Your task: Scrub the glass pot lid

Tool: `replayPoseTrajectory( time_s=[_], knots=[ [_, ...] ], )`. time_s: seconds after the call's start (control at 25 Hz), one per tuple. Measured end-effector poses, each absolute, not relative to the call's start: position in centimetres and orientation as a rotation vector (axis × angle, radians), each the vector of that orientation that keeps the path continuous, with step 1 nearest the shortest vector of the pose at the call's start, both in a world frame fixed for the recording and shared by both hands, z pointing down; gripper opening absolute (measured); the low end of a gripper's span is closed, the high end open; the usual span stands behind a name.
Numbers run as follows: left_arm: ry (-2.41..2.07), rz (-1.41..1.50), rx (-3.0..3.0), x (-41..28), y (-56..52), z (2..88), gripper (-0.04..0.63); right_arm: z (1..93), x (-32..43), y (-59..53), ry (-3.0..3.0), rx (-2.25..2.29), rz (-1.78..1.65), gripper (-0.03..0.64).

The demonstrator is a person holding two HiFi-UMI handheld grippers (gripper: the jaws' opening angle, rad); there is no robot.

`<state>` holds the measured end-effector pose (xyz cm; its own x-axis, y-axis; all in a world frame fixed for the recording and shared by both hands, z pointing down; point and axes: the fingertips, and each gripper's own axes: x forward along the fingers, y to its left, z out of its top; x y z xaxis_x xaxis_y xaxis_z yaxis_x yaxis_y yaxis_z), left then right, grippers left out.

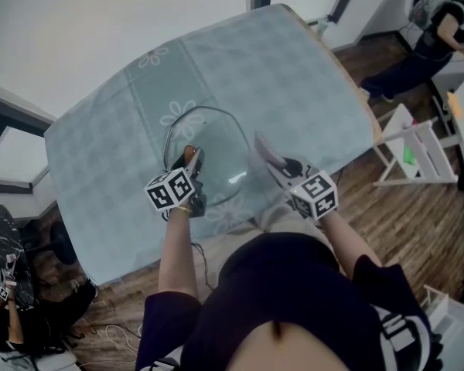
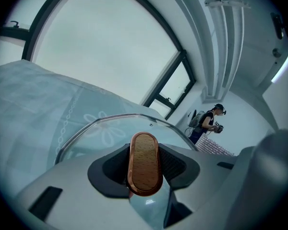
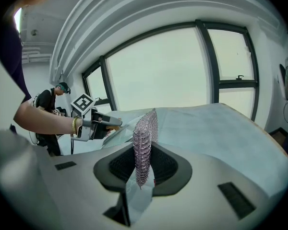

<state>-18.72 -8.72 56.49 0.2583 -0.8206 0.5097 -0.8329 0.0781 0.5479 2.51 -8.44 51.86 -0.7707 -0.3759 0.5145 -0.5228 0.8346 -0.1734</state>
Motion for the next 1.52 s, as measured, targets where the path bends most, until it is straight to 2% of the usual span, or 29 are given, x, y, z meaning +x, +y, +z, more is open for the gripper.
replayPoseTrajectory(
  time_s=[0.92, 1.52],
  knots=[
    [-1.674, 0.332, 1.529, -17.5, -11.5, 61.3, 0.165, 51.2, 1.1, -16.1, -2.632, 0.497, 0.451, 0.080],
    [-1.703, 0.428, 1.469, -17.1, -12.1, 63.0, 0.166, 51.5, 1.3, -18.1, -2.641, 0.409, 0.448, 0.080]
  ],
)
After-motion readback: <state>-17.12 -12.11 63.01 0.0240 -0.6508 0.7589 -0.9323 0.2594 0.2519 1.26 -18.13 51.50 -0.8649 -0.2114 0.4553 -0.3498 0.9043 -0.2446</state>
